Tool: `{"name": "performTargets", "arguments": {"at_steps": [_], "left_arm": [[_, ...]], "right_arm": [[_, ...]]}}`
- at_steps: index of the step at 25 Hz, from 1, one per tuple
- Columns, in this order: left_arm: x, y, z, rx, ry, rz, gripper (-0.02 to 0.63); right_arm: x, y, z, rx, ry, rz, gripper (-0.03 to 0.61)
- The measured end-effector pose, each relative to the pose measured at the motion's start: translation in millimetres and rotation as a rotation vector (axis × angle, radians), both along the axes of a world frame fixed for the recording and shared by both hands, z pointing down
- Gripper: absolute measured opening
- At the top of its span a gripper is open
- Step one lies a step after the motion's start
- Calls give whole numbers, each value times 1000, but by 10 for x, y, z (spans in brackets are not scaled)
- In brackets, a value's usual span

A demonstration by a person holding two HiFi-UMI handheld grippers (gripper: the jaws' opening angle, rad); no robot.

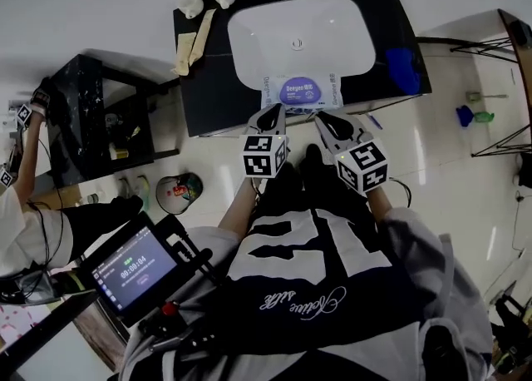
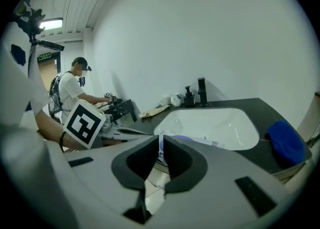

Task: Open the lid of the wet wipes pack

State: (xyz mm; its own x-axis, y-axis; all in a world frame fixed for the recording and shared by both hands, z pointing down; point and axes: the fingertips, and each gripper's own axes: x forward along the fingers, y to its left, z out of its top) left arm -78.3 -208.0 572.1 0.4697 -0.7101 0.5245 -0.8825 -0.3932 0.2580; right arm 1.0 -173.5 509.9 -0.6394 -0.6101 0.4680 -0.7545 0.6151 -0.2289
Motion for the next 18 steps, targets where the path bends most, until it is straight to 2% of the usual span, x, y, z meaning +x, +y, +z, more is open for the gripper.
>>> {"name": "performTargets", "arguments": {"at_steps": [4,8,10,12,14,18], "left_arm": [[35,-65,166,-50,-38,-15,-2],[73,-60,335,-86,-72,-17,-2],[78,-60,391,-103,-67,-29,-2],[67,-72,412,-116,-55,-43,-2],[54,-68,437,-128,-47,-52,-2],[6,-42,537,-150,-26,-73,-2]], "right_arm": [[-94,-211,204,-10,99,-132,44],[-234,-334,396,19,193,-282,55],[-303,-362,481,22,218,-355,57],[-373,-355,578,5,243,-437,118],[-392,-374,663,8,292,-487,123],[-390,-476,743,84,413,-545,123]]}}
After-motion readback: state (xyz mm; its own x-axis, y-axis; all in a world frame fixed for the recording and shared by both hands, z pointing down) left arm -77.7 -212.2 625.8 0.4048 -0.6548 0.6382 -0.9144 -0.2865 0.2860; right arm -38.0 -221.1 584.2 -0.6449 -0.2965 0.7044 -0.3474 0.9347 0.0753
